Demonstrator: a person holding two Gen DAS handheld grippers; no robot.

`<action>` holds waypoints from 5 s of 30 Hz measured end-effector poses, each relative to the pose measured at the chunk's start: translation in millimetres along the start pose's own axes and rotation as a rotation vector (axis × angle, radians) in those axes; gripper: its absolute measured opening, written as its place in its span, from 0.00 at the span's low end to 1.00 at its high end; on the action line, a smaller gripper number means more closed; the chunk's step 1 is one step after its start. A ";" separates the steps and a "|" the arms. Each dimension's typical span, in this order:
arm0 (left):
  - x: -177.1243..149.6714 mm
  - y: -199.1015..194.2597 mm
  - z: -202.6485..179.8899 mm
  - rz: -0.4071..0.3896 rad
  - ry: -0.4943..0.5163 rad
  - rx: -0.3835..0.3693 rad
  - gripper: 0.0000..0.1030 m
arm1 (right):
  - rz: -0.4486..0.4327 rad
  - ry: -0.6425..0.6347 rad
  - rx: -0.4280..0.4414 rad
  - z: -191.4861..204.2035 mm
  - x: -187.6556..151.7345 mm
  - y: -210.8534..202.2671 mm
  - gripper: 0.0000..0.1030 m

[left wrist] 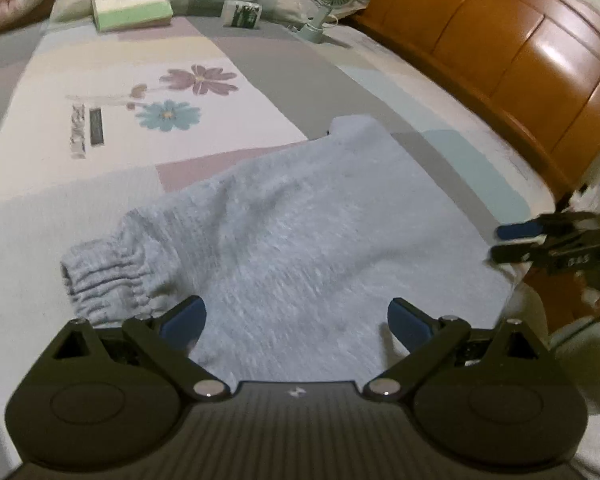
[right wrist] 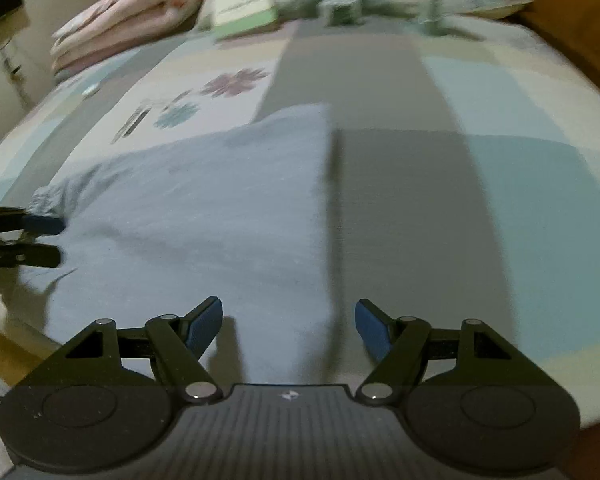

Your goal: Fold clothes

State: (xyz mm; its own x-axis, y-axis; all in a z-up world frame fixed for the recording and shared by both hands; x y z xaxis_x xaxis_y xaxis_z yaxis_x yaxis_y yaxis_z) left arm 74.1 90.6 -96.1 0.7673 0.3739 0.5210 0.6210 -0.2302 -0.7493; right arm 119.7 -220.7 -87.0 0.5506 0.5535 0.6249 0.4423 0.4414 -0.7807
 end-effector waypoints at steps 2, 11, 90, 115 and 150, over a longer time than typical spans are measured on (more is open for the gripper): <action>-2.9 -10.0 -22.8 -0.009 0.088 0.011 0.95 | -0.024 -0.024 -0.052 -5.3 -11.3 -18.5 0.79; -47.2 12.1 -147.9 0.071 0.635 -0.042 0.98 | -0.017 -0.040 -0.093 -7.9 -49.2 -42.4 0.90; -15.6 48.1 -148.9 0.062 0.599 -0.162 0.98 | -0.118 -0.417 -0.305 8.0 -61.4 3.2 0.98; -26.4 50.8 -92.9 0.084 0.457 0.016 0.99 | -0.047 -0.356 -0.157 19.3 -61.8 8.1 1.00; 44.5 78.8 -79.6 0.071 0.242 -0.185 0.99 | -0.032 -0.154 0.113 46.0 0.1 48.9 1.00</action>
State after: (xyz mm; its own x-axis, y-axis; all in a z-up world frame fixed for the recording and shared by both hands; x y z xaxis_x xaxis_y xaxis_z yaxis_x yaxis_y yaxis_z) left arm 169.9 17.6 -99.4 0.8120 0.1318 0.5686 0.5660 -0.4160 -0.7118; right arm 108.9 -166.6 -125.2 0.4191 0.6357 0.6482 0.3706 0.5320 -0.7613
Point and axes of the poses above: each gripper's, at about its wrist camera, not at the fingertips, and y roughly the way its jaws point, z to its left, x to its top, the point moved 3 cm from there along y, roughly the way its jaws point, and after that the axes turned 15 degrees about -y, right-handed, at the moved point
